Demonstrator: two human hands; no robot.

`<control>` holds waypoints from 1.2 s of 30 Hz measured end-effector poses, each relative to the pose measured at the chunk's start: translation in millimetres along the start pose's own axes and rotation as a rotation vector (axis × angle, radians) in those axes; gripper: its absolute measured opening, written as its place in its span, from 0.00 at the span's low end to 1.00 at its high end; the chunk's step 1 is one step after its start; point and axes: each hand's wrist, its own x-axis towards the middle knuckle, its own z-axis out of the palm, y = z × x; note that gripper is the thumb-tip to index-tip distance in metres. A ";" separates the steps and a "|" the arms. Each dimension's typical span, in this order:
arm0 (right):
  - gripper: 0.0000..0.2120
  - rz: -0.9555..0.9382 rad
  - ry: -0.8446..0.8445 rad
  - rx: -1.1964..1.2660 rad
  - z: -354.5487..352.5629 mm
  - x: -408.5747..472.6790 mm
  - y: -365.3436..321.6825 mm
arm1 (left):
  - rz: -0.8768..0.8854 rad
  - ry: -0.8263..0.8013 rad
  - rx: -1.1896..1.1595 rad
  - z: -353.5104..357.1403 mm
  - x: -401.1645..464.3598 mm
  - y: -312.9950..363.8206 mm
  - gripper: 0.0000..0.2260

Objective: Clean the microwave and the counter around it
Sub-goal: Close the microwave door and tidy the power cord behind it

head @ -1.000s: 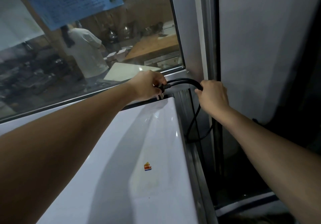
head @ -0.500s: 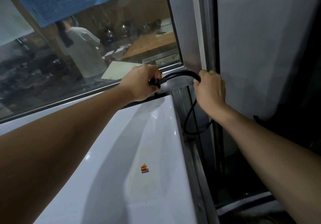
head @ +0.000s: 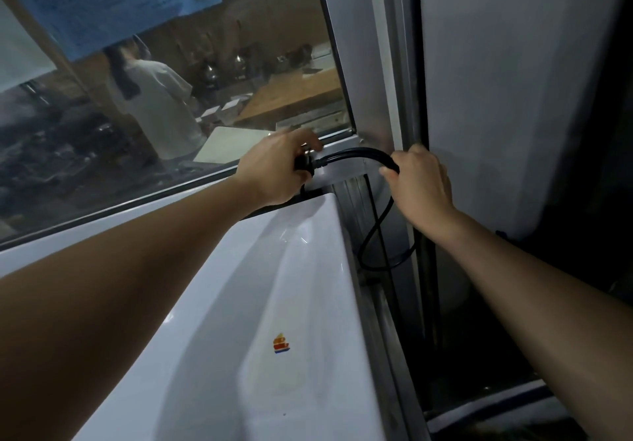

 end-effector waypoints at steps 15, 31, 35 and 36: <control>0.10 -0.175 -0.026 -0.076 -39.4 -6.1 -7.6 | -0.001 -0.100 -0.022 -0.2 -0.7 0.1 0.13; 0.10 0.173 -0.587 -0.387 -41.5 -17.9 20.0 | 0.039 -0.100 0.088 2.4 3.9 13.9 0.12; 0.10 0.187 -0.662 -0.396 -40.8 -14.3 15.5 | 0.034 -0.090 0.101 3.3 7.6 11.5 0.12; 0.09 0.186 -0.687 -0.401 -41.4 -14.5 15.2 | 0.034 -0.088 0.105 3.3 7.9 10.4 0.12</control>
